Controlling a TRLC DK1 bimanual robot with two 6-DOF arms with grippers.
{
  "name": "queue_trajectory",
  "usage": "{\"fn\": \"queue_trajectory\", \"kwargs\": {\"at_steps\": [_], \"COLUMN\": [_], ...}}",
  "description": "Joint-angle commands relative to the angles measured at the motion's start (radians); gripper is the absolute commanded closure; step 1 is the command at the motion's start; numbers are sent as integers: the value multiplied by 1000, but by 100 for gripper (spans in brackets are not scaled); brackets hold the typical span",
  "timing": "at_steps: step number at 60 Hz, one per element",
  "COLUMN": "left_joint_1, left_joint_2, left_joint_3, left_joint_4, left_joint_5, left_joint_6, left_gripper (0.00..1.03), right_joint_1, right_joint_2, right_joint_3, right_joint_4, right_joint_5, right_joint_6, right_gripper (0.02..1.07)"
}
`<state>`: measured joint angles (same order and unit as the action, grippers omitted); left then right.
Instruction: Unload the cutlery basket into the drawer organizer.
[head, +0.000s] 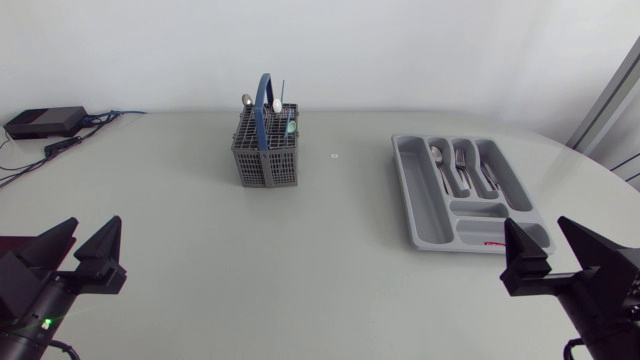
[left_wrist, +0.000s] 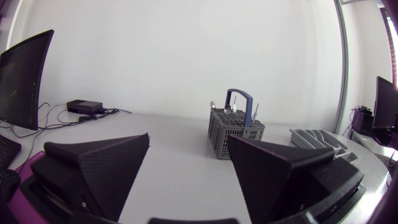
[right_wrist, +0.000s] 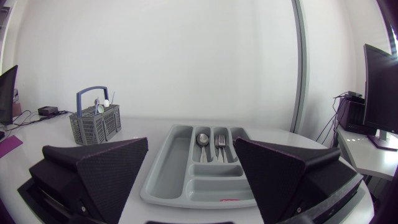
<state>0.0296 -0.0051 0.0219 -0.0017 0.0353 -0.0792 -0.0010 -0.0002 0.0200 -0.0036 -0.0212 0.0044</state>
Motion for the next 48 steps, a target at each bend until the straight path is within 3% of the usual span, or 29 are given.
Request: {"fn": "queue_trajectory", "kwargs": {"at_steps": [1,48], "left_joint_1": [-3,12], "left_joint_2": [-10,-10], "left_joint_3": [-20,15], "left_joint_4": [0,9], "left_joint_5": [-8,-9], "left_joint_6": [-13,-25], "left_gripper": [4,4], "right_joint_1": [4,39], "right_joint_2": [-4,-3], "right_joint_3": [-20,1], "right_joint_4": [-4,34], "right_joint_5": [9,43], "right_joint_6": [25,25], "right_gripper": [6,6]}}
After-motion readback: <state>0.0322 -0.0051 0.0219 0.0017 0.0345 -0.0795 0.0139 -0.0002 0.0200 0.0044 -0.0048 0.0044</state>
